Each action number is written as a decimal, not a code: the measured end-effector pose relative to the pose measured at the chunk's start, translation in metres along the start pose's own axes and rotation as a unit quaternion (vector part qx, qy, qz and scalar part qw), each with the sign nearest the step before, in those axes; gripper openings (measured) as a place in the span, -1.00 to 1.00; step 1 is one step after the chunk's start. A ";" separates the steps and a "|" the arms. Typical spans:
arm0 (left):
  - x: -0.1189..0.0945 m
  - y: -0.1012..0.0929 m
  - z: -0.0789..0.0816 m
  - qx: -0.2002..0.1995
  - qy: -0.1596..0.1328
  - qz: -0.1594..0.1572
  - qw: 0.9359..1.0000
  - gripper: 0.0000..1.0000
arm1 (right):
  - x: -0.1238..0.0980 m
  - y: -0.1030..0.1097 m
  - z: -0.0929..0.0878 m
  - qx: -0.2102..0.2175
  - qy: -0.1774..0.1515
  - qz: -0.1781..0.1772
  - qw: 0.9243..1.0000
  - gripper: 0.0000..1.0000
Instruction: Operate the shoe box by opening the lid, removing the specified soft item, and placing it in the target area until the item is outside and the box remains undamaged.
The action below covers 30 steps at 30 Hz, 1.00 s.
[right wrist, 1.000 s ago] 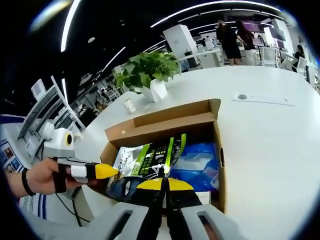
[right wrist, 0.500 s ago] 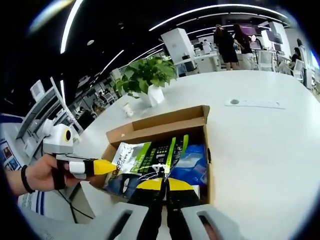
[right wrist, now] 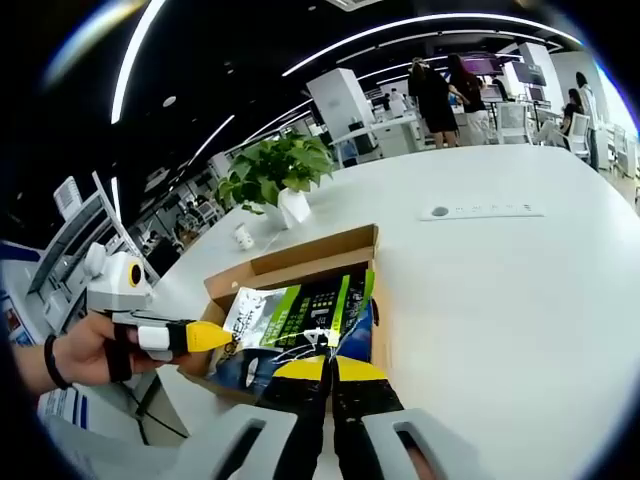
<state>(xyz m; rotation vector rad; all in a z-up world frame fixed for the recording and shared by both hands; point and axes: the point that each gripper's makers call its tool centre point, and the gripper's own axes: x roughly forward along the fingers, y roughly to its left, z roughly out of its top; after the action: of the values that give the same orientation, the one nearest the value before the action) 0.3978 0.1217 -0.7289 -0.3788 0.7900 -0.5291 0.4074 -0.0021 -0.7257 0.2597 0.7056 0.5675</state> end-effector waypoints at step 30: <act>0.057 -0.078 -0.005 0.060 0.047 -0.056 0.996 -1.00 | -0.069 -0.065 -0.012 0.053 -0.033 -0.058 0.996 -1.00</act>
<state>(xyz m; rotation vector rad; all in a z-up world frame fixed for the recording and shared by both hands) 0.4036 0.0252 -0.7246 -0.2907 0.8256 -0.7007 0.3829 -0.0947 -0.7242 0.3328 0.6828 0.4105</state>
